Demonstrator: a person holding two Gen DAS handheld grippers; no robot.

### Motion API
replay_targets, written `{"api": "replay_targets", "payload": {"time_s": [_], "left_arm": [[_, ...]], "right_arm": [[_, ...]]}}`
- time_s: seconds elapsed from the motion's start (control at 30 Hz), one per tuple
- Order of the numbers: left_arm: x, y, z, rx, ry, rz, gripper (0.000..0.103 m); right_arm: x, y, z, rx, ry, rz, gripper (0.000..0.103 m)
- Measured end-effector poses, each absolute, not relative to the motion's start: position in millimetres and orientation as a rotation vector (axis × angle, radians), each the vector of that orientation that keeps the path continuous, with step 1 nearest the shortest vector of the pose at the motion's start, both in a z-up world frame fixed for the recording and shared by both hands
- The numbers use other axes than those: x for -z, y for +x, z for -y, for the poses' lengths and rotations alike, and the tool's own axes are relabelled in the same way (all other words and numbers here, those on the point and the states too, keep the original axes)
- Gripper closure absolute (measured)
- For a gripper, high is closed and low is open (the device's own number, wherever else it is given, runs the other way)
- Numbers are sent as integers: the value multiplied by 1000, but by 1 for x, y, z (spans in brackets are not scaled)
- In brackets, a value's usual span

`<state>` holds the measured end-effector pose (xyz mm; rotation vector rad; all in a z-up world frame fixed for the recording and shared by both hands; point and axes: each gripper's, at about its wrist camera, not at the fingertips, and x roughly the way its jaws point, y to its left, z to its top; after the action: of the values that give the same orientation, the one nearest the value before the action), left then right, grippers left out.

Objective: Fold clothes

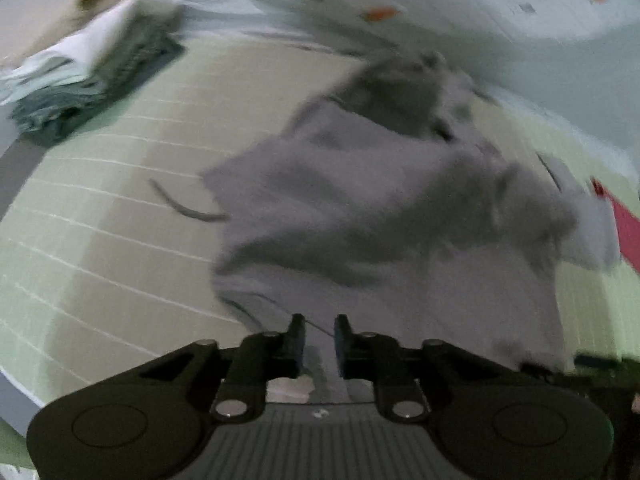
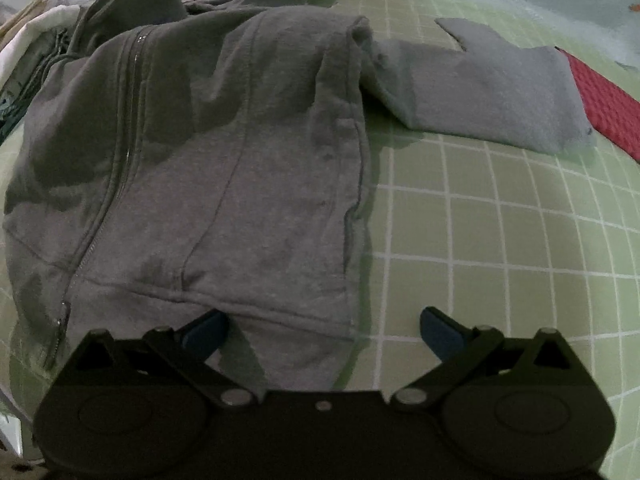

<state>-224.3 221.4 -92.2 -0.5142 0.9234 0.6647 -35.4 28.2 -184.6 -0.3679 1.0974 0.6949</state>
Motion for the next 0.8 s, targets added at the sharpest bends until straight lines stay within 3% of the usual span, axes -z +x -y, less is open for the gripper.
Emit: {"api": "replay_targets", "payload": {"time_s": [0.1,0.13,0.23,0.43,0.6,0.67,0.7,0.77,0.8], "left_arm": [[90,-243,-245,-722,-586,-867,69],[91,-247,-254,-731,-610,-859,61],[103,-249,-276,-686,-668,-874,22],[138,-237,-299,-636,-613,-938,16],[160,-229,-310,-577,-655,-940,20],[159,-229,-308,-555,-642,-908,47],[158,-230,-307,-547,-644,-903,49],[157,-232,-305,-531,-648,-893,69],[156,-234,-303,-523,-651,-887,73]], "right_arm": [[185,-39,-27,-679,-360,-1086,0],[185,-41,-29,-671,-358,-1082,0],[185,-45,-32,-649,-349,-1069,0],[187,-52,-29,-639,-323,-1016,0],[189,-56,-28,-613,-303,-992,0],[190,-57,-28,-594,-295,-993,0],[191,-57,-28,-585,-290,-994,0],[190,-58,-28,-570,-283,-994,0],[190,-59,-29,-564,-279,-993,0]]}}
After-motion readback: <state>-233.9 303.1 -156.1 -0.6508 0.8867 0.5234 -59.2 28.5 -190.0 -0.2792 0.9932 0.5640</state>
